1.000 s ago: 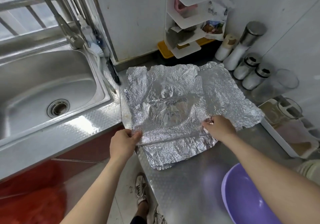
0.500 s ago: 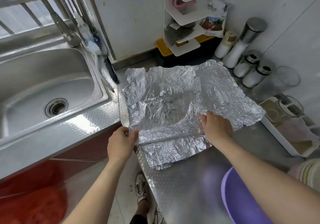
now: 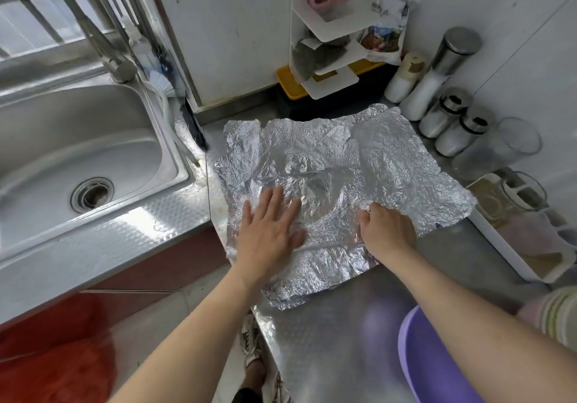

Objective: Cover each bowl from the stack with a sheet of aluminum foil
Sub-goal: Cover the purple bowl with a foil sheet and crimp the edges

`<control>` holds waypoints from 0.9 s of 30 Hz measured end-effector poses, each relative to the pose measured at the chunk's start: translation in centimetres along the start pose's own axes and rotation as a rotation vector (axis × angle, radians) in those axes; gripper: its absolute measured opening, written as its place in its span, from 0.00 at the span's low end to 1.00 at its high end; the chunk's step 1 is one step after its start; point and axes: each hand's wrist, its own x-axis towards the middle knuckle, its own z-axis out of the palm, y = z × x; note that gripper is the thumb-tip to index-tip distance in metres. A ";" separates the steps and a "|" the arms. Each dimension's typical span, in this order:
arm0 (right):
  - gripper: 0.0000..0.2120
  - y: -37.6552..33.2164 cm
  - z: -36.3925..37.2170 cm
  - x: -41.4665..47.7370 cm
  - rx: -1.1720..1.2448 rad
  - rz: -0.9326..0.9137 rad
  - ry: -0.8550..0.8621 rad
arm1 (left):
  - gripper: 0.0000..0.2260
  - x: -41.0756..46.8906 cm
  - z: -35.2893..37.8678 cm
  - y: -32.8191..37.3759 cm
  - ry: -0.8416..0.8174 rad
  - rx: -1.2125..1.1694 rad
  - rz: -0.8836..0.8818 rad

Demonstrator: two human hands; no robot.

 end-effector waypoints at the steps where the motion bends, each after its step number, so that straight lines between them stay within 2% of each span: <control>1: 0.18 0.1 0.0 0.0 0.015 0.004 0.000 | 0.30 -0.1 0.4 -0.2 -0.025 0.010 0.007; 6: 0.17 0.3 0.0 0.0 0.069 0.079 -0.036 | 0.30 -0.1 1.4 -0.6 -0.081 0.029 0.002; 9: 0.17 0.0 -1.1 -0.2 -0.003 0.091 0.082 | 0.32 0.1 1.6 -0.7 -0.097 0.044 0.009; 11: 0.24 -1.5 -1.7 -0.6 -0.041 -0.051 0.185 | 0.32 0.2 1.7 -0.8 -0.106 0.045 0.008; 12: 0.28 -2.8 -1.8 -0.8 -0.018 -0.164 0.175 | 0.32 0.2 1.7 -0.8 -0.111 0.039 0.005; 14: 0.30 -5.6 -1.0 -1.0 0.037 -0.389 0.052 | 0.33 0.1 1.7 -0.8 -0.107 0.021 0.004; 16: 0.29 -7.5 0.9 -0.8 0.061 -0.472 -0.099 | 0.33 0.0 1.7 -0.8 -0.103 0.010 -0.001; 18: 0.30 -7.2 2.6 -0.1 0.055 -0.443 -0.140 | 0.33 -0.1 1.8 -0.9 -0.103 0.008 -0.008; 24: 0.33 -2.3 3.0 1.8 0.032 -0.211 -0.060 | 0.33 0.1 1.7 -1.0 -0.112 -0.001 -0.006; 27: 0.33 -2.1 3.3 1.9 -0.001 -0.184 -0.041 | 0.34 0.4 0.8 -0.6 -0.121 0.012 -0.038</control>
